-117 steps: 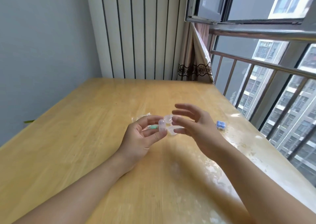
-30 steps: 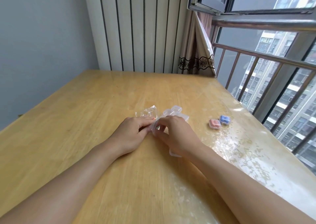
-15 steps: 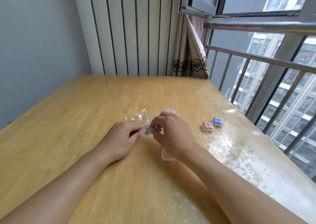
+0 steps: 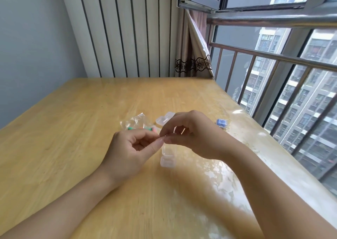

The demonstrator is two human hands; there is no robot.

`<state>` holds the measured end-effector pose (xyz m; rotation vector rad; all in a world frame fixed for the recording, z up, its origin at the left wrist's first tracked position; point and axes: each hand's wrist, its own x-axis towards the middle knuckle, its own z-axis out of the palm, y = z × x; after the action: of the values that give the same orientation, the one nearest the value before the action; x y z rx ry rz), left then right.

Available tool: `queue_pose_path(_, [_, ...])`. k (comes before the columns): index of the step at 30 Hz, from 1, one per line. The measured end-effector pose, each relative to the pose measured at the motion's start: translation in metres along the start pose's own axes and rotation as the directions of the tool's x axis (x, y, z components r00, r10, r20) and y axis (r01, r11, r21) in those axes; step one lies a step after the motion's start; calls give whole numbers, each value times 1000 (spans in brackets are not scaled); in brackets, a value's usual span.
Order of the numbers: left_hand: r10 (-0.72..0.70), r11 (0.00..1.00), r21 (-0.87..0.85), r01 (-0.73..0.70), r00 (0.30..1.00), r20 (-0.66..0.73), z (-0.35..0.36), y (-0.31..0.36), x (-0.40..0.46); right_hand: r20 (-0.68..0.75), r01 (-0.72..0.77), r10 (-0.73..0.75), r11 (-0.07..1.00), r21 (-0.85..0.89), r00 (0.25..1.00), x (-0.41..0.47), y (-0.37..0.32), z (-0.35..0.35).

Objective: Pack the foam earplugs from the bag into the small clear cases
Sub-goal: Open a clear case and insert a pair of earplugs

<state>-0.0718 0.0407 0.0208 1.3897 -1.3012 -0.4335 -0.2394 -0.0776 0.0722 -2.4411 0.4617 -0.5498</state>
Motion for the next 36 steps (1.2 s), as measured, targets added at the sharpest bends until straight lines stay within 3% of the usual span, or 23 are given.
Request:
queue_pose_path(5, [-59, 997, -39, 61, 998, 30, 4, -5, -1, 20, -38, 40, 997, -70, 999, -2, 2, 3])
queue_pose_path(9, [23, 994, 108, -17, 999, -49, 7, -1, -3, -20, -158, 157, 985, -75, 987, -6, 8, -11])
queue_pose_path(12, [93, 974, 215, -78, 994, -64, 7, -2, -4, -107, -216, 212, 976, -32, 972, -7, 13, -22])
queue_pose_path(15, [175, 940, 305, -153, 984, -45, 4, -5, -3, -74, -250, 250, 968, 8, 965, -8, 15, -23])
queue_pose_path(19, [220, 931, 294, -215, 975, 16, 5, -6, -2, -58, -320, 333, 933, 167, 941, -8, 18, -27])
queue_pose_path(24, [200, 953, 218, -208, 978, 60, 6, -9, -2, 184, -469, 433, 778, 419, 882, -10, 15, -20])
queue_pose_path(30, [59, 993, 100, -69, 994, 96, 3, -4, -2, 233, -529, 475, 762, 374, 849, -5, 12, -1])
queue_pose_path(36, [-11, 984, 177, -24, 981, 193, 3, -2, -2, 240, -538, 487, 806, 249, 840, -3, 7, 7])
